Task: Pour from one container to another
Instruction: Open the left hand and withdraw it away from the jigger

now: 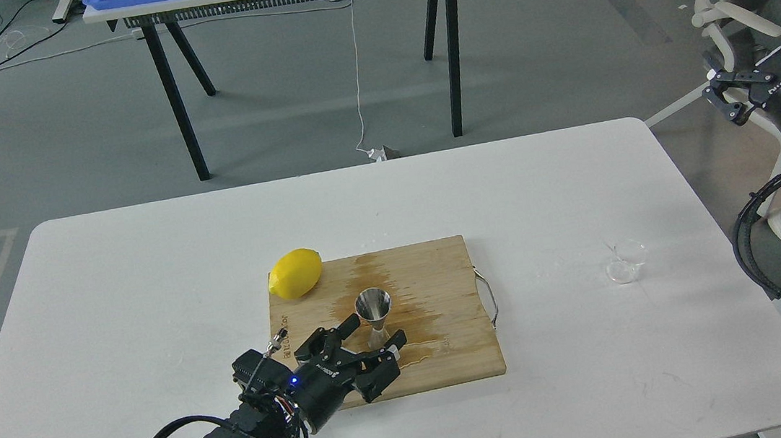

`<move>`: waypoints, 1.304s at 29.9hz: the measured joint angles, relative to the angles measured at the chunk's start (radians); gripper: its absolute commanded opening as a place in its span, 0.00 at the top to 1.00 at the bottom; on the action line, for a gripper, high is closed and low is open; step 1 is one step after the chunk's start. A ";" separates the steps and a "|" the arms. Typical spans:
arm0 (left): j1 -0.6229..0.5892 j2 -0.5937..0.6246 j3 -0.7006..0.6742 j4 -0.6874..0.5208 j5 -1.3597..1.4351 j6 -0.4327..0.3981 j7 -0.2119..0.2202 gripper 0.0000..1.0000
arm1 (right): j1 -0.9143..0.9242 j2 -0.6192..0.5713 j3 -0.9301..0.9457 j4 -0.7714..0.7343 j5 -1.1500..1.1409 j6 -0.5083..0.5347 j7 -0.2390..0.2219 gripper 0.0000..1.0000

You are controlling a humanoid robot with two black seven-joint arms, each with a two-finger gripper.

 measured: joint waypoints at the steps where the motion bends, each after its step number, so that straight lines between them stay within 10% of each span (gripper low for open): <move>1: 0.004 0.000 -0.002 -0.009 0.000 0.000 0.000 0.01 | -0.002 0.001 -0.001 0.000 0.000 0.000 0.000 0.01; 39: 0.056 0.193 -0.017 -0.077 -0.036 0.000 0.000 0.02 | -0.001 0.004 0.003 0.003 0.001 0.000 0.001 0.01</move>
